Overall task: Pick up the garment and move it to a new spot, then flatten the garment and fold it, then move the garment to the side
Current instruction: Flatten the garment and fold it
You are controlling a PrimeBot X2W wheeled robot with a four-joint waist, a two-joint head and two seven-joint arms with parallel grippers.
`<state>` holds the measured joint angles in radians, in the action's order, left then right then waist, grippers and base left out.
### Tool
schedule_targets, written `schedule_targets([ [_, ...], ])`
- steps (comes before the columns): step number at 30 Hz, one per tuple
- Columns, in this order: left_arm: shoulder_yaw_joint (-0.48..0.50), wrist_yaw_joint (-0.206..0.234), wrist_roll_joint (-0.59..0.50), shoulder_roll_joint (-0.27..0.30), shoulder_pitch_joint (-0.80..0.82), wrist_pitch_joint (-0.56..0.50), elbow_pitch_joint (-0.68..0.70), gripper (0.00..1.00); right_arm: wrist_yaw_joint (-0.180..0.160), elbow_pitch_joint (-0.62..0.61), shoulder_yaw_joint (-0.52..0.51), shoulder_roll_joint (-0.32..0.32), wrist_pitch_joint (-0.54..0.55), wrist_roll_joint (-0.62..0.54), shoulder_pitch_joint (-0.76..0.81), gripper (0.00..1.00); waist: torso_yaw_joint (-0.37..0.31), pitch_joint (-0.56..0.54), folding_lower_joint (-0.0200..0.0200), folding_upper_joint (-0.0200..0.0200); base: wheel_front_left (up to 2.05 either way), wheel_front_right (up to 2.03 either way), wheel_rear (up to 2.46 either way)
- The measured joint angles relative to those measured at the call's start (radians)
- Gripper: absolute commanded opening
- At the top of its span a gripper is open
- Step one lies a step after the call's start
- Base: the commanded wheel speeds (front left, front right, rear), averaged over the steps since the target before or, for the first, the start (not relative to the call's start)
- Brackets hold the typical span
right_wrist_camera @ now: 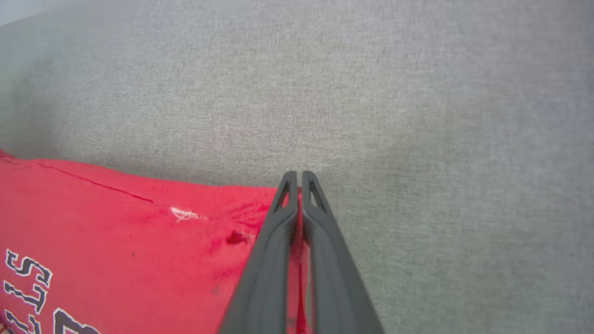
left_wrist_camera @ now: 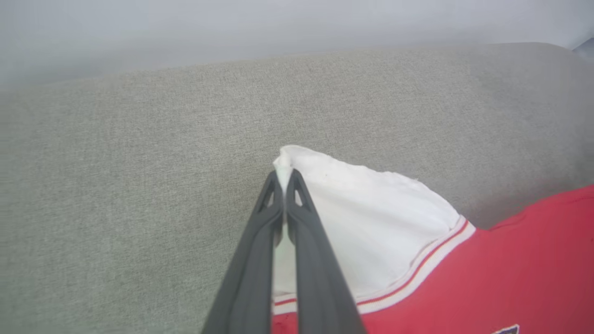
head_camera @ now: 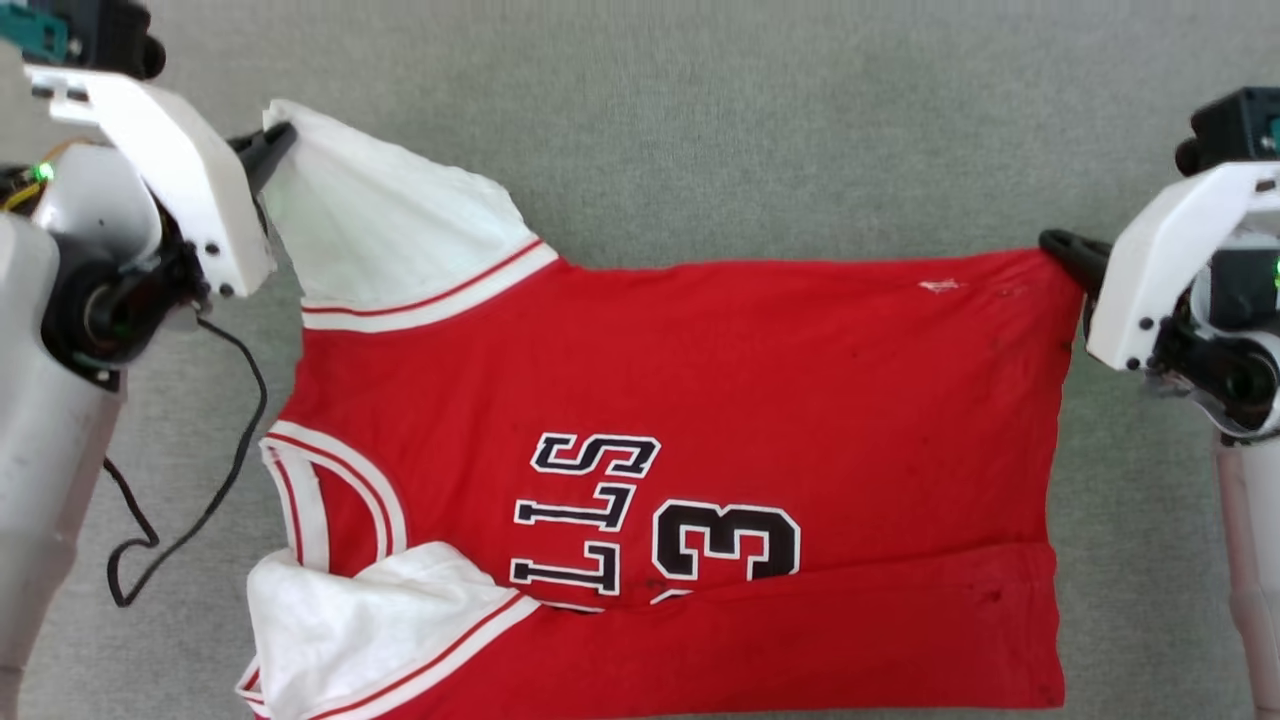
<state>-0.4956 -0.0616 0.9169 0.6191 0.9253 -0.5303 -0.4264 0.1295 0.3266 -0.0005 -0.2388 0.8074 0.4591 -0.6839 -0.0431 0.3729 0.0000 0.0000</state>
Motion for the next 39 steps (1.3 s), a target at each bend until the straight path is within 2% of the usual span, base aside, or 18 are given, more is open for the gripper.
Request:
schedule_targets([
  [6, 0.038, 0.03, 0.035, 0.009, -0.149, 0.083, 0.066, 0.0, 0.002, -0.077, -0.043, -0.005, -0.066, -0.007, 0.114, 0.0, 0.01, -0.105, 0.0, 0.0, 0.0, 0.0, 0.0],
  [15, 0.118, 0.101, 0.15, 0.016, -0.552, 0.22, 0.201, 0.0, 0.002, -0.11, -0.074, 0.028, -0.159, 0.025, 0.393, 0.0, 0.034, -0.256, -0.0001, 0.0, 0.0, 0.0, 0.0],
  [19, 0.111, 0.126, 0.196, -0.007, -0.716, 0.235, 0.219, 0.0, 0.002, -0.092, -0.085, 0.047, -0.206, 0.05, 0.499, 0.0, 0.049, -0.295, -0.0002, 0.0, 0.0, 0.0, 0.0],
  [23, 0.089, 0.141, 0.206, -0.04, -0.795, 0.249, 0.189, 0.0, 0.002, -0.052, -0.086, 0.061, -0.248, 0.06, 0.576, 0.0, 0.061, -0.306, -0.0002, 0.0, 0.0, 0.0, 0.0],
  [24, 0.077, 0.137, 0.207, -0.049, -0.805, 0.241, 0.174, 0.01, 0.002, -0.039, -0.086, 0.068, -0.255, 0.063, 0.59, 0.0, 0.061, -0.306, -0.0002, 0.0, 0.0, 0.0, 0.0],
  [25, 0.07, 0.137, 0.205, -0.061, -0.814, 0.246, 0.16, 0.27, 0.002, -0.021, -0.085, 0.069, -0.263, 0.061, 0.604, 0.0, 0.061, -0.307, -0.0002, 0.0, 0.0, 0.0, 0.0],
  [26, 0.069, 0.141, 0.202, -0.07, -0.821, 0.26, 0.14, 0.96, 0.001, -0.003, -0.081, 0.069, -0.273, 0.06, 0.614, 0.4, 0.059, -0.308, -0.0002, 0.0, 0.0, 0.0, 0.0],
  [27, 0.07, 0.141, 0.207, -0.08, -0.826, 0.265, 0.125, 1.0, 0.002, 0.007, -0.075, 0.071, -0.287, 0.062, 0.623, 1.0, 0.056, -0.311, -0.0002, 0.0, 0.0, 0.0, 0.0],
  [29, 0.062, 0.135, 0.207, -0.099, -0.837, 0.288, 0.1, 1.0, 0.002, 0.027, -0.057, 0.075, -0.314, 0.067, 0.627, 1.0, 0.048, -0.315, -0.0002, 0.0, 0.0, 0.0, 0.0],
  [33, 0.088, 0.146, 0.153, -0.112, -0.842, 0.427, 0.074, 1.0, 0.002, 0.019, -0.021, 0.058, -0.39, 0.075, 0.641, 1.0, 0.035, -0.335, -0.0002, 0.0, 0.0, 0.0, 0.0],
  [36, 0.095, 0.182, 0.07, -0.105, -0.847, 0.551, 0.086, 1.0, 0.001, -0.032, -0.015, 0.037, -0.435, 0.081, 0.656, 1.0, 0.028, -0.355, -0.0002, 0.0, 0.0, 0.0, 0.0],
  [39, 0.096, 0.202, 0.027, -0.113, -0.846, 0.629, 0.124, 1.0, 0.002, -0.094, -0.022, 0.02, -0.422, 0.1, 0.667, 1.0, 0.025, -0.375, -0.0002, 0.0, 0.0, 0.0, 0.0],
])
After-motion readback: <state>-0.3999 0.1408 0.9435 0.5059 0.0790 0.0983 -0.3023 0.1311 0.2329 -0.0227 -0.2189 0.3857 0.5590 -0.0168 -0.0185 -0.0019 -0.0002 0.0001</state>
